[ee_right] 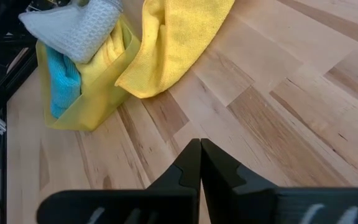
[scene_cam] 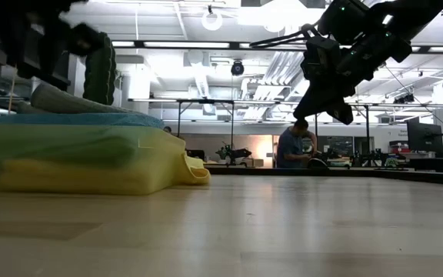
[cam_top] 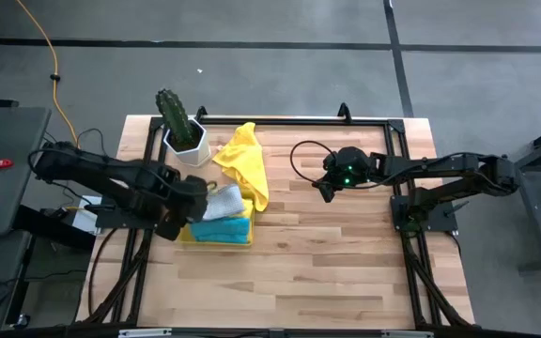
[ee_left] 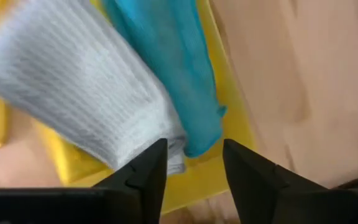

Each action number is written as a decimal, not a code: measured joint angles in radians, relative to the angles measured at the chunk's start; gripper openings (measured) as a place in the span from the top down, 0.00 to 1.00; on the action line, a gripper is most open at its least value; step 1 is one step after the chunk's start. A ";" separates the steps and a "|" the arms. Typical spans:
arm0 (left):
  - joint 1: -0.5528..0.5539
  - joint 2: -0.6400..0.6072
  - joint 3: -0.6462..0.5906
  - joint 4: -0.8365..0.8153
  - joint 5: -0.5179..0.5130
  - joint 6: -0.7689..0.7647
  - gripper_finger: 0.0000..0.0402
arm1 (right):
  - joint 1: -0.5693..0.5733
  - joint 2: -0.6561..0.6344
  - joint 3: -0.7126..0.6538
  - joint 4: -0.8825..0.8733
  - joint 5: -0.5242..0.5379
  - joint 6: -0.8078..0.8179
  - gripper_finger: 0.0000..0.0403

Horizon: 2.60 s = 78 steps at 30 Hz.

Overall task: Fold microfiber towels
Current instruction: Fold the yellow microfiber towel

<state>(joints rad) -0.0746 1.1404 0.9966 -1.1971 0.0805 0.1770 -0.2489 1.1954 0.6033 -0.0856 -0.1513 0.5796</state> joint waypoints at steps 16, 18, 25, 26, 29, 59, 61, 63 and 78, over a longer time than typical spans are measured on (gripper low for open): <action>0.487 0.379 0.223 0.425 -0.142 0.021 0.61 | 0.000 0.000 0.000 0.000 0.073 -0.063 1.00; 0.544 0.490 0.257 0.356 -0.138 0.033 0.61 | 0.000 0.000 0.000 0.000 0.073 -0.064 1.00; 0.681 0.721 0.334 0.120 -0.060 0.078 0.61 | 0.000 0.000 0.000 0.000 0.080 -0.082 1.00; 0.691 0.728 0.332 0.115 -0.058 0.096 0.61 | 0.000 0.000 0.000 0.000 0.084 -0.085 1.00; 0.711 0.728 0.325 0.152 -0.068 0.179 0.61 | 0.000 0.000 0.000 0.000 0.099 -0.088 1.00; 0.694 0.687 0.528 0.259 0.006 0.395 1.00 | 0.000 -0.025 0.000 0.002 0.131 -0.084 1.00; 0.688 0.687 0.604 0.260 0.006 0.395 1.00 | -0.003 -0.061 0.000 0.003 0.144 -0.088 1.00; 0.674 0.687 0.667 0.271 0.006 0.395 1.00 | -0.013 -0.108 0.000 -0.001 0.162 -0.090 1.00; 0.365 0.862 0.734 0.656 -0.002 0.082 1.00 | -0.146 -0.471 0.000 -0.040 0.176 -0.140 1.00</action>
<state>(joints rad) 0.2905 2.0026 1.7306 -0.5415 0.0788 0.2594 -0.3944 0.7241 0.6029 -0.1256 0.0243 0.4397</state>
